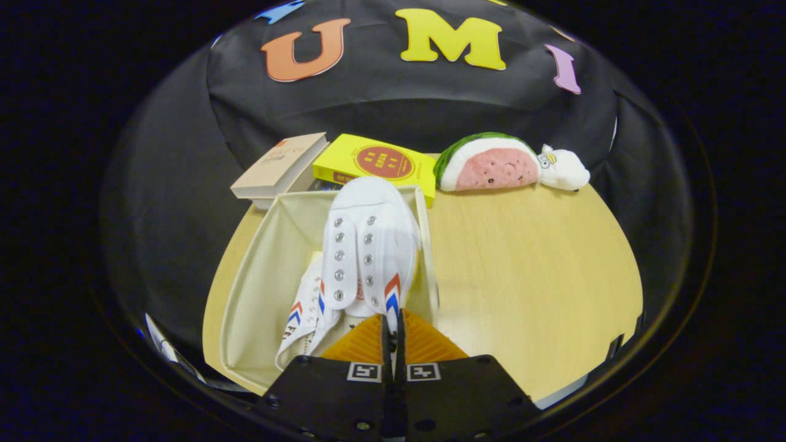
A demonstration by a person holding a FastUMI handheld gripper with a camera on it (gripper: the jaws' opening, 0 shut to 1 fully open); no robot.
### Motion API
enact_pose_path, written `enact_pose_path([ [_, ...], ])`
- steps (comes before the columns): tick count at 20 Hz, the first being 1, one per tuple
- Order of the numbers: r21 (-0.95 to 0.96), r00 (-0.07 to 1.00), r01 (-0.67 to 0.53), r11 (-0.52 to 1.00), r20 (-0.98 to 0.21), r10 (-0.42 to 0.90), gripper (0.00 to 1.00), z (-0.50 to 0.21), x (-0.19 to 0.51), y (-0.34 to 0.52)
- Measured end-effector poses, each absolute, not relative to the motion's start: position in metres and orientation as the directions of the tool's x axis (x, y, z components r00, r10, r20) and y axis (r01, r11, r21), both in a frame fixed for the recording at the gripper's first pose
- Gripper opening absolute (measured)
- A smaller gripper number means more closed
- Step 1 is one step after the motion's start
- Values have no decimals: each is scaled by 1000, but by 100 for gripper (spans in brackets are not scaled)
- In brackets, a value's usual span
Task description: Open the storage box then place both shoes into the box .Put the left shoe in first, then the right shoe, with the right side of both shoes facing outward in a uniform manner.
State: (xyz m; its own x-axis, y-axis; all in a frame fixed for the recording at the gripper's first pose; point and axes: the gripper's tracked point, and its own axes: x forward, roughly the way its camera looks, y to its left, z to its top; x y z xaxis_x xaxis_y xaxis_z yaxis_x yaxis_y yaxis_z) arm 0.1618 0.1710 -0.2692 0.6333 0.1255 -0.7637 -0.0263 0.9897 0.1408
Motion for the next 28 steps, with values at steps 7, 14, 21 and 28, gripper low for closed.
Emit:
enact_pose_path([
  [7,214,586,-84,973,-779,222,31,-280,144,194],
  [14,93,696,-116,989,-702,148,97,-223,135,185],
  [21,145,787,-56,988,-603,133,97,-153,123,145],
  [28,100,867,-4,995,-495,53,97,-95,106,68],
])
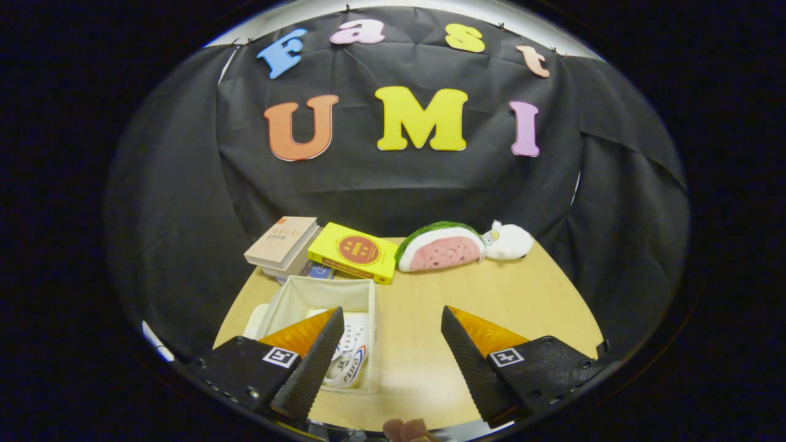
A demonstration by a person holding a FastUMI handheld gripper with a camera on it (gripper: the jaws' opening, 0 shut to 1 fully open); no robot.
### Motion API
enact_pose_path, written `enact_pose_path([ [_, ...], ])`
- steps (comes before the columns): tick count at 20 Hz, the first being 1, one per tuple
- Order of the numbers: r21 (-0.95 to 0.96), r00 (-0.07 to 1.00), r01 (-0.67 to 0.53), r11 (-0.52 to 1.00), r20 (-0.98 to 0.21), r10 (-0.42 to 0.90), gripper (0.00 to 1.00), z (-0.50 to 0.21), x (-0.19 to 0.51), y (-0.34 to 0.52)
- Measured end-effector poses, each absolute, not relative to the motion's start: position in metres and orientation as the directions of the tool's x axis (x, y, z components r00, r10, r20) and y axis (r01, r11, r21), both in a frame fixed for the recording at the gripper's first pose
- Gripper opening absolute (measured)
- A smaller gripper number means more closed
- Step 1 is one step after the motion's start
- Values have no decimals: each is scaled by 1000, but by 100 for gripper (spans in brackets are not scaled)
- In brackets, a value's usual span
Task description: Open the storage box then place both shoes into the box .Put the left shoe in first, then the right shoe, with the right side of both shoes facing outward in a uniform manner.
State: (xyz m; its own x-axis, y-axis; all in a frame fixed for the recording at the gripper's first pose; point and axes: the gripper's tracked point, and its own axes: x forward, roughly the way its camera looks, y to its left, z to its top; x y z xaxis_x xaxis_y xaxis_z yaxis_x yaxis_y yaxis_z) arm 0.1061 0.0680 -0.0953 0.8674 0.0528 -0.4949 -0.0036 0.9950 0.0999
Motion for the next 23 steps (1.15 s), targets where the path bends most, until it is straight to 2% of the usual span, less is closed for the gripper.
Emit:
enact_pose_path([
  [3,65,900,-29,997,-433,54,97,-66,109,37],
  [8,35,948,10,999,-319,2,97,-8,110,0],
  [17,80,987,-9,997,-158,22,97,81,85,-10],
  [23,92,992,-11,996,-121,22,97,103,86,-14],
])
